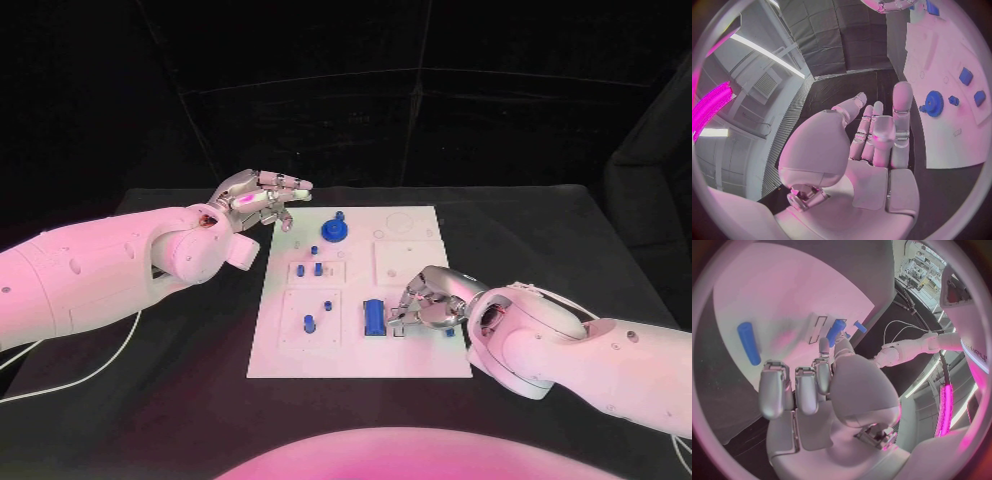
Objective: Assemble the parts on the task board
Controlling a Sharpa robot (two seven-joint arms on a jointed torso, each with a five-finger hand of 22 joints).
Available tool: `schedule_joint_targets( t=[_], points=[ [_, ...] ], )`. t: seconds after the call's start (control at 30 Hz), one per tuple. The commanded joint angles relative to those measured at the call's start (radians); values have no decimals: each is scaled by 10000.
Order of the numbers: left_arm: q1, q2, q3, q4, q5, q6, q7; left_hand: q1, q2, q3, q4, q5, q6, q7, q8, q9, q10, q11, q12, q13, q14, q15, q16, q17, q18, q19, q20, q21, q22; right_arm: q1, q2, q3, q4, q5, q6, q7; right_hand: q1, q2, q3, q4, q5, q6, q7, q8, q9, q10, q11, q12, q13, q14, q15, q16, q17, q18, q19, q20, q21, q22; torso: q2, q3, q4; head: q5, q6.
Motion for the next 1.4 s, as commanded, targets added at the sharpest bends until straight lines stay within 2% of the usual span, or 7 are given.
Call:
schedule_joint_targets(
  t=[0.03,0.33,0.4,0.5,0.77,1.1,1.4],
  points=[
    [15,-4,6,-4,34,85,56,-47,-19,-27,-47,29,-45,13,37,-5,-58,-26,40,-12,-52,16,24,-14,125,-85,6,-36,-9,19,-361,6,210,298,-606,658,-94,-57,-104,14,96,-273,146,-277,-121,-30,207,-62,-2288,716,121,0,1011,-186,291,42,-13,820,-10,-2,-27,-27,24],
    [14,4,3,16,34,32,159,-42,-19,-27,-53,28,-46,11,41,-4,-59,-27,47,-12,-53,16,27,-13,123,-82,7,-26,1,27,-1690,7,410,80,-223,-85,-440,-27,-332,174,453,-276,301,-823,-366,-111,355,-264,-2418,690,263,-72,906,-162,250,205,-75,743,13,-18,-21,-278,111],
    [14,1,2,29,34,30,175,-42,-19,-27,-53,28,-46,11,41,-4,-59,-27,47,-12,-53,16,27,-13,123,-82,7,-26,1,26,-1833,6,402,-144,-66,-348,-627,-70,-495,286,822,-193,304,-946,-415,-115,364,-293,-2431,684,279,-92,878,-155,240,228,-91,724,5,-12,-47,-310,119],
    [13,-4,1,35,34,28,191,-42,-19,-27,-53,28,-46,11,41,-4,-59,-27,47,-12,-53,16,27,-13,123,-82,7,-26,1,24,-1936,4,385,-495,143,-724,-1078,-132,-797,629,886,-76,287,-1068,-450,-221,361,-542,-2617,629,282,-236,649,-108,151,247,-238,533,-3,7,-65,-346,107],
    [11,-14,-12,37,34,45,191,-42,-19,-27,-53,28,-46,11,41,-4,-59,-27,47,-12,-53,16,27,-13,123,-82,7,-26,1,18,-1933,1,311,-1317,348,-1226,-1194,-174,-961,840,793,124,231,-1088,-429,-208,320,-560,-2618,628,249,-263,629,-103,145,229,-259,515,14,-12,-5,-433,102],
    [10,-19,-25,32,34,72,172,-42,-19,-27,-53,28,-46,11,41,-4,-59,-27,47,-12,-53,16,27,-13,123,-82,7,-26,1,9,-1548,-2,50,-1657,663,-1419,-1128,-228,-1010,870,746,244,192,-1064,-397,-203,287,-573,-2621,630,223,-272,626,-101,146,208,-266,510,14,-5,-3,-395,70],
    [9,-13,-31,22,34,99,139,-45,-20,-31,-53,28,-44,10,47,-3,-57,-28,55,-11,-53,16,29,-13,124,-84,7,-31,-4,2,-1206,-4,-82,-1917,1168,-1434,-377,-343,-962,497,707,262,201,-1155,-360,-220,279,-617,-2623,632,204,-300,612,-97,135,177,-305,476,3,-20,-6,-405,50]
  ],
)
